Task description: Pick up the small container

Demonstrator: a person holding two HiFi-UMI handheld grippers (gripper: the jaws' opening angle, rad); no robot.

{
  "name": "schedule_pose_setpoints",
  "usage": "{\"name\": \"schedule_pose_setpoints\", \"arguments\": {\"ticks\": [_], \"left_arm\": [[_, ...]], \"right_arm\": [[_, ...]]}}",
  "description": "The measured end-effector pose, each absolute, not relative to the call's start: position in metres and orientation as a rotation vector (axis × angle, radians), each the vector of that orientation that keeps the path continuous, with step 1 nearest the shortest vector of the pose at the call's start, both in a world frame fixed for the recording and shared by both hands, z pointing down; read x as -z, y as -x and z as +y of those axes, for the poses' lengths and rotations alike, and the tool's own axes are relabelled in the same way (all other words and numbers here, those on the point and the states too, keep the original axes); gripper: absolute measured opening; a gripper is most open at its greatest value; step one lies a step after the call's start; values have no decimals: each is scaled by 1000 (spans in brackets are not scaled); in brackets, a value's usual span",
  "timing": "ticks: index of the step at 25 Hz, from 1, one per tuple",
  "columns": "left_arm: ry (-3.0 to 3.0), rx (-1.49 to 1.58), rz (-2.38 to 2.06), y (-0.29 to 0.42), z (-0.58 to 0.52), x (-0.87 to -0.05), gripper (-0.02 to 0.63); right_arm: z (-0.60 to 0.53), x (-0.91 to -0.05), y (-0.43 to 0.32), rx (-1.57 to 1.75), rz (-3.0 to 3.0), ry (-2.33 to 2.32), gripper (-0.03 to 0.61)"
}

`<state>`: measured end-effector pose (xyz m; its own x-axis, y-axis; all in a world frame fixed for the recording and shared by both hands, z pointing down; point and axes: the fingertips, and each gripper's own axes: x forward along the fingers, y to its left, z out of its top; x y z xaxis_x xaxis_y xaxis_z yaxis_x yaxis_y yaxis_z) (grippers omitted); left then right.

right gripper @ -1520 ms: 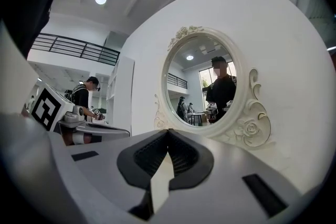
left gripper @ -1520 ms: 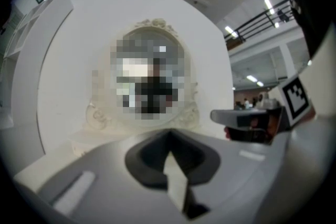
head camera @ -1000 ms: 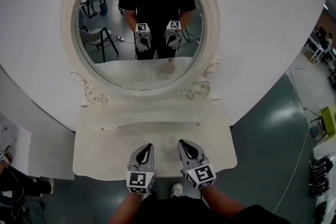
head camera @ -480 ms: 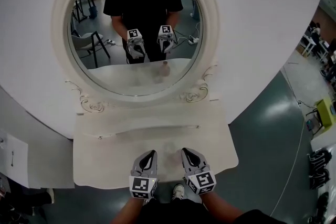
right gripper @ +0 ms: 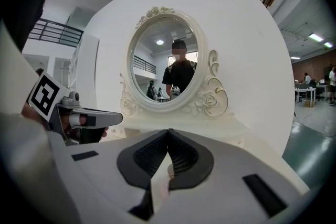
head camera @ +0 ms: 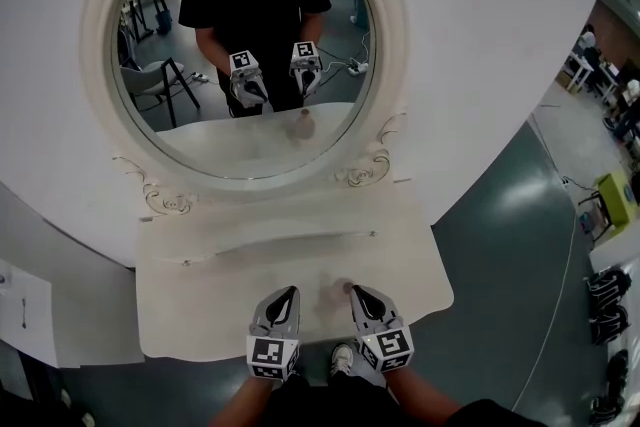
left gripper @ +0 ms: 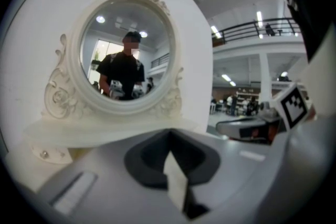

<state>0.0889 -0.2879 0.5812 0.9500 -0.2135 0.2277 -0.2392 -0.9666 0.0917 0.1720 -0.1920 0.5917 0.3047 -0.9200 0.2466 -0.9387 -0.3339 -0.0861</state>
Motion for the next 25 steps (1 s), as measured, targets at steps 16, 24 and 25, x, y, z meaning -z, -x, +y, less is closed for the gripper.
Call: {"name": "schedule_pose_setpoints", "arguments": {"ticks": [16, 24, 25], "left_arm": [[-2972, -374, -333, -83, -286, -594, 6], [-2959, -401, -339, -79, -284, -602, 6], [-2957, -406, -344, -79, -284, -603, 8]], "right_arm": [[-166, -642, -165, -553, -1664, -2431, 6], [-161, -697, -157, -694, -1615, -2275, 221], [-163, -702, -157, -704, -1611, -2261, 248]]}}
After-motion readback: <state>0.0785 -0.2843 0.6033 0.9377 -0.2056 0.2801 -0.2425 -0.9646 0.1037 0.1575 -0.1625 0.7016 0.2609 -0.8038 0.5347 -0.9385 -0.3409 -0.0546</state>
